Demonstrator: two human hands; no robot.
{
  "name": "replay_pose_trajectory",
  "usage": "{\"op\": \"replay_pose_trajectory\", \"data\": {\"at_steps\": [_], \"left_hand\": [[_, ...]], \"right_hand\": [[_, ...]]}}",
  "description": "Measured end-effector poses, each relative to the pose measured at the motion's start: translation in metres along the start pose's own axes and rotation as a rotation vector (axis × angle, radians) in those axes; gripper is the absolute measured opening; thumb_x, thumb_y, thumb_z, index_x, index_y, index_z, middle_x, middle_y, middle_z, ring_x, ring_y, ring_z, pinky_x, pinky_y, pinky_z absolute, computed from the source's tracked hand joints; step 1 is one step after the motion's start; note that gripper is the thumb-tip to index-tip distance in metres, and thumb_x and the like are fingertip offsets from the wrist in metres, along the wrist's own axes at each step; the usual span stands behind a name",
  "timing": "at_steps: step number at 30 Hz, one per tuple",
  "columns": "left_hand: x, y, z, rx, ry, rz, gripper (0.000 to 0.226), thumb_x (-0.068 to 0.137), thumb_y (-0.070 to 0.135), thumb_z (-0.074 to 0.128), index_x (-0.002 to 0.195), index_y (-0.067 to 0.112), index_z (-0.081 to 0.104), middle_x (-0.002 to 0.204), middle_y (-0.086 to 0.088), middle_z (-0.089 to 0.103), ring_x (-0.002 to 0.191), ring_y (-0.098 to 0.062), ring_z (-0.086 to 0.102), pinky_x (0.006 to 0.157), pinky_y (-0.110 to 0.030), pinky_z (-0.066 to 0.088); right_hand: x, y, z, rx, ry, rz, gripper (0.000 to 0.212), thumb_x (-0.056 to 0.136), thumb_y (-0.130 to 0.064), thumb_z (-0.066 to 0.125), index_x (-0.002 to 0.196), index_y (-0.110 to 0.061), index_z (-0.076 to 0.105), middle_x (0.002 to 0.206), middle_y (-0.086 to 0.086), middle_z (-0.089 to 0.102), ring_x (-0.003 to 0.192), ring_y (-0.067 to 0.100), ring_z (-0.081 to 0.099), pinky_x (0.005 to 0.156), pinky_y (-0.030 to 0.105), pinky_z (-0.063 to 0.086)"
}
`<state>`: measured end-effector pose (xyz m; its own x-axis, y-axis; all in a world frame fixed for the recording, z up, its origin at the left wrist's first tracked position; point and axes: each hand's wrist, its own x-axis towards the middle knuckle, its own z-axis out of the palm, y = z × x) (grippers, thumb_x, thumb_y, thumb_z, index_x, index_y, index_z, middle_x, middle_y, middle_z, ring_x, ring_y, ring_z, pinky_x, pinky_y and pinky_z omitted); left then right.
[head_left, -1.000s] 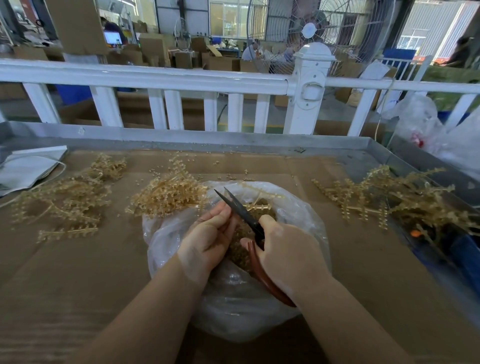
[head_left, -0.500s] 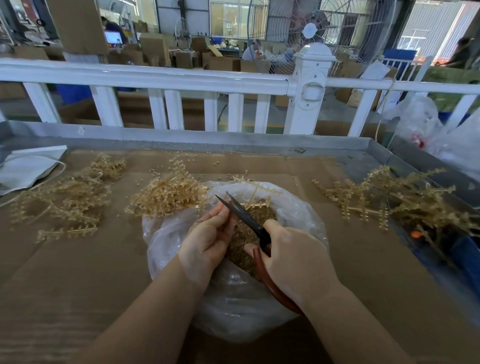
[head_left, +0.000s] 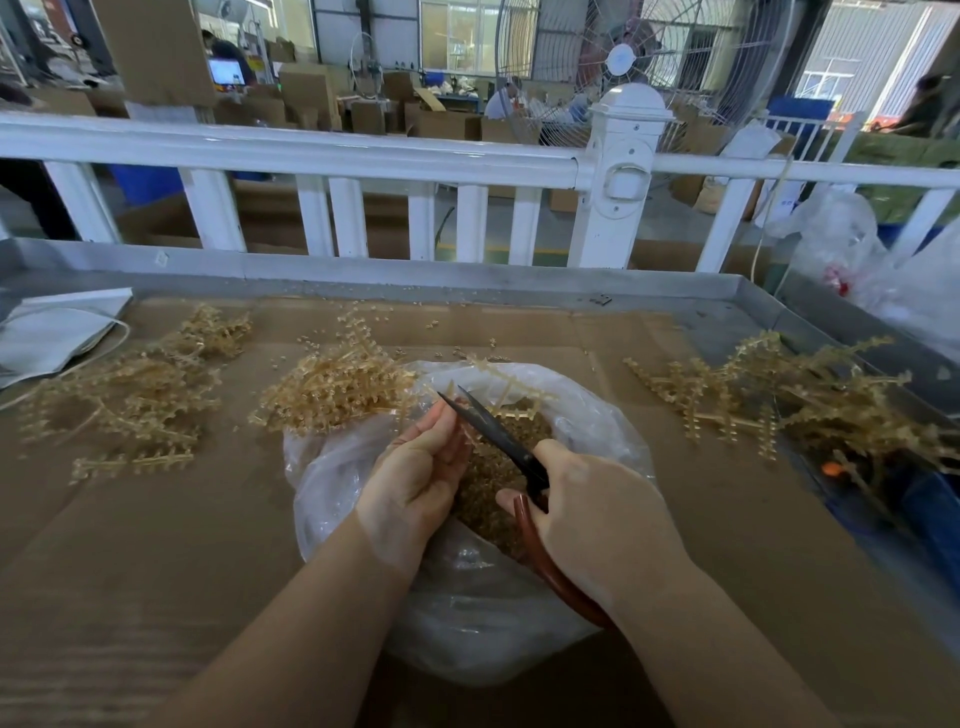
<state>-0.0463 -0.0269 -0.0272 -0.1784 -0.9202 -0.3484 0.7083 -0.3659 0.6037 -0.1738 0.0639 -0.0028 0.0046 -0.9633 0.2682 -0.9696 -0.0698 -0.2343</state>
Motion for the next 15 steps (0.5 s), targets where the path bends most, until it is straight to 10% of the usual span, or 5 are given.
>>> {"op": "replay_pose_trajectory", "data": {"at_steps": [15], "left_hand": [[-0.0003,0.0008,-0.0005,-0.035,0.016,-0.035,0.022,0.094,0.001,0.048,0.082,0.013,0.062,0.058,0.0,0.068,0.047,-0.009,0.064,0.044,-0.018,0.051]], "right_hand": [[0.0043,0.0013,-0.0036,-0.001,-0.019,-0.073,0.029,0.091,-0.057,0.046,0.087,-0.03,0.04,0.071,-0.011,0.045,0.066,0.01,0.046,0.062,0.022,0.035]]}}
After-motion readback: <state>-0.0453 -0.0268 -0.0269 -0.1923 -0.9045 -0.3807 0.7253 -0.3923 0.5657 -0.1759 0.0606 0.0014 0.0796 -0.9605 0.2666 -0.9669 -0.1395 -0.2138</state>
